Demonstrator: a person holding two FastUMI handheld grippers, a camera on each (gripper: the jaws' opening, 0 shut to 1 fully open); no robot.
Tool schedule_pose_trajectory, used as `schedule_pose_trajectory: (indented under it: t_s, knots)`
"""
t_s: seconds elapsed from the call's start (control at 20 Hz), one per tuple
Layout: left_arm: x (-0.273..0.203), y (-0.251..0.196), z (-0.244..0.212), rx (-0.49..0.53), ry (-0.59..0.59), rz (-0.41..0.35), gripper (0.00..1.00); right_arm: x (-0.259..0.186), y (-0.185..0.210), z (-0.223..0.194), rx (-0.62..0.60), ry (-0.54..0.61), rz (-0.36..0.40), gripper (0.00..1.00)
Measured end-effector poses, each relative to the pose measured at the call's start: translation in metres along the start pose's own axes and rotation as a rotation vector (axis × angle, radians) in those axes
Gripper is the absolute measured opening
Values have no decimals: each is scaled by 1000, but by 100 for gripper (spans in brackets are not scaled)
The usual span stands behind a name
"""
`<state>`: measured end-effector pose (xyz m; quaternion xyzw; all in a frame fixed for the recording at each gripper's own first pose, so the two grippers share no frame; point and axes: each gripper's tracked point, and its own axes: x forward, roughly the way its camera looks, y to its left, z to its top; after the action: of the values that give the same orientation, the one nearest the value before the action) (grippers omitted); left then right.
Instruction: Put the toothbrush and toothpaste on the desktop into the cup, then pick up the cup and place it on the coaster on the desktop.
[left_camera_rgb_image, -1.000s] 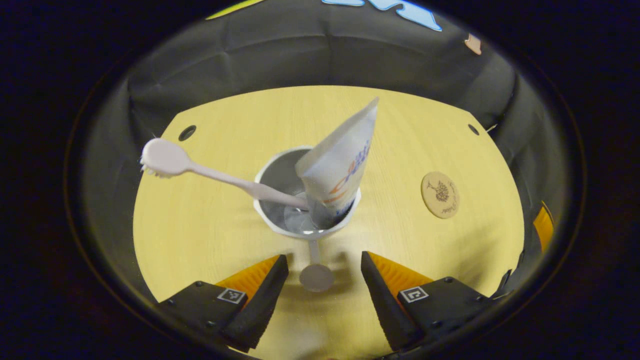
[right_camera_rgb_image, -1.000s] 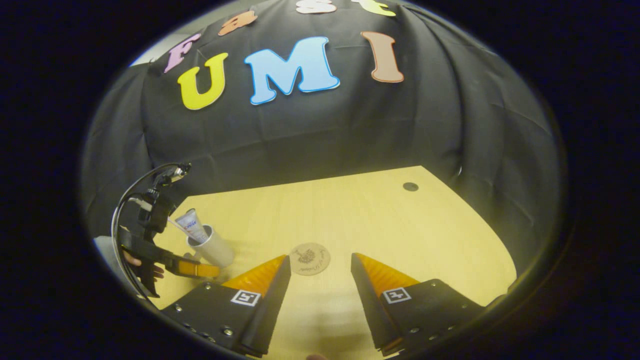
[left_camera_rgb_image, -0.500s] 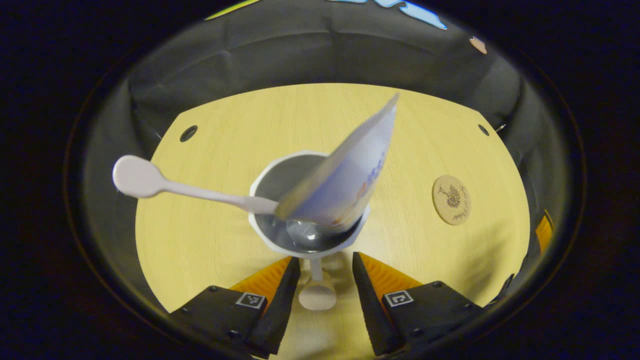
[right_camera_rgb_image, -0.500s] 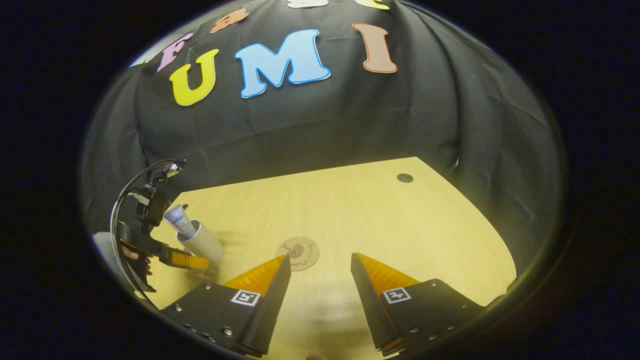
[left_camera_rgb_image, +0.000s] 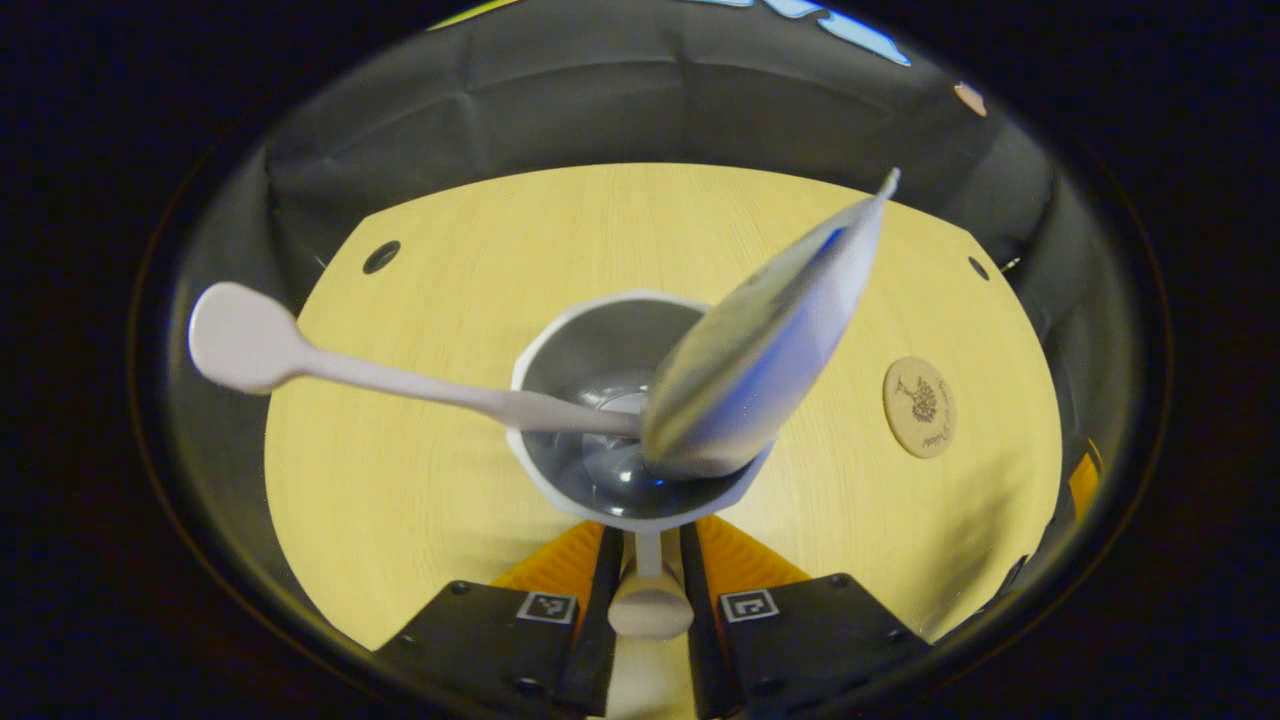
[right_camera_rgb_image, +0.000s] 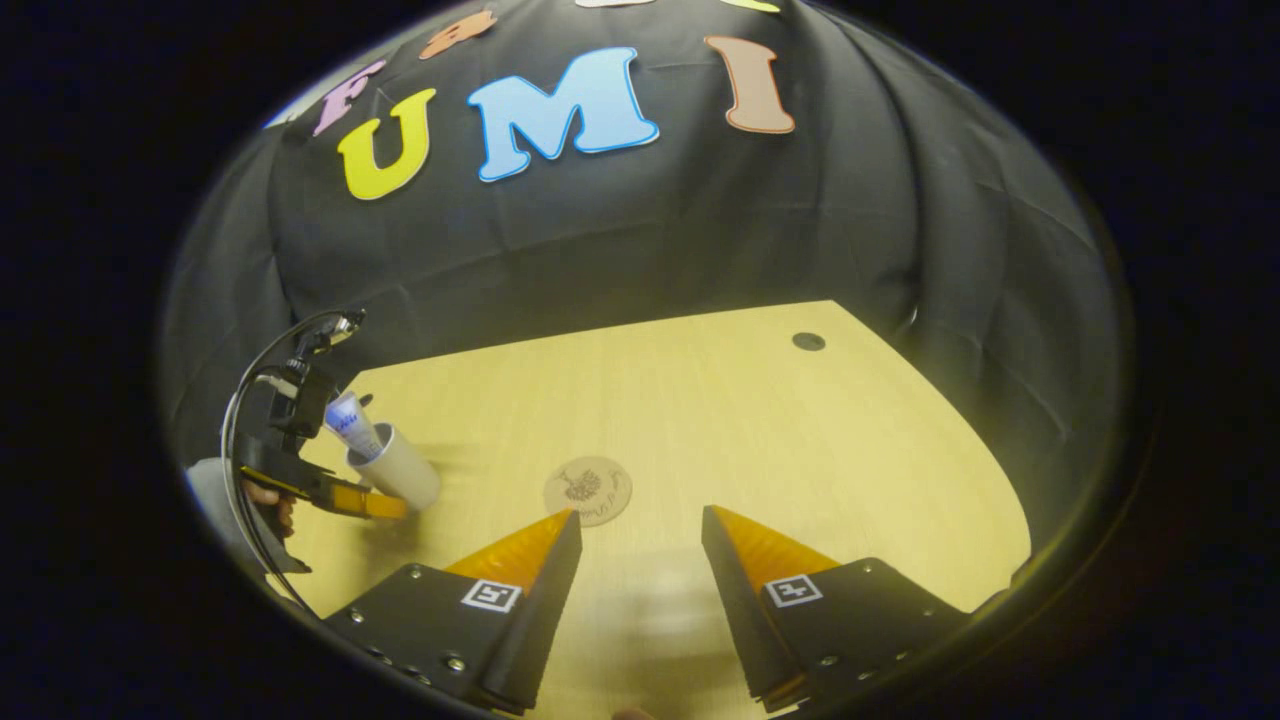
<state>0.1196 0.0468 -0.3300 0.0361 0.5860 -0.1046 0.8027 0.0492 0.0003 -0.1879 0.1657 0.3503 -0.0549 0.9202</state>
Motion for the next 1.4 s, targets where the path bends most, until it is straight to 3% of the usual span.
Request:
schedule_pose_trajectory:
  t_s: [0.05, 0.1, 0.3, 0.65, 1.4]
  knots:
    - [-1, 0, -1, 15, 3, -3, 43, 0, 1, 0, -2, 3, 1, 73]
    - [-1, 0, -1, 22, 4, -6, 37, 0, 1, -1, -5, 4, 2, 73]
    - [1, -2, 0, 28, 6, -8, 34, -4, 3, 0, -7, 3, 5, 73]
    - [-12, -25, 4, 63, -13, -42, 37, -8, -3, 4, -1, -14, -11, 74]
    - [-11, -166, 17, 294, -26, -179, 36, -26, -41, 11, -10, -52, -60, 74]
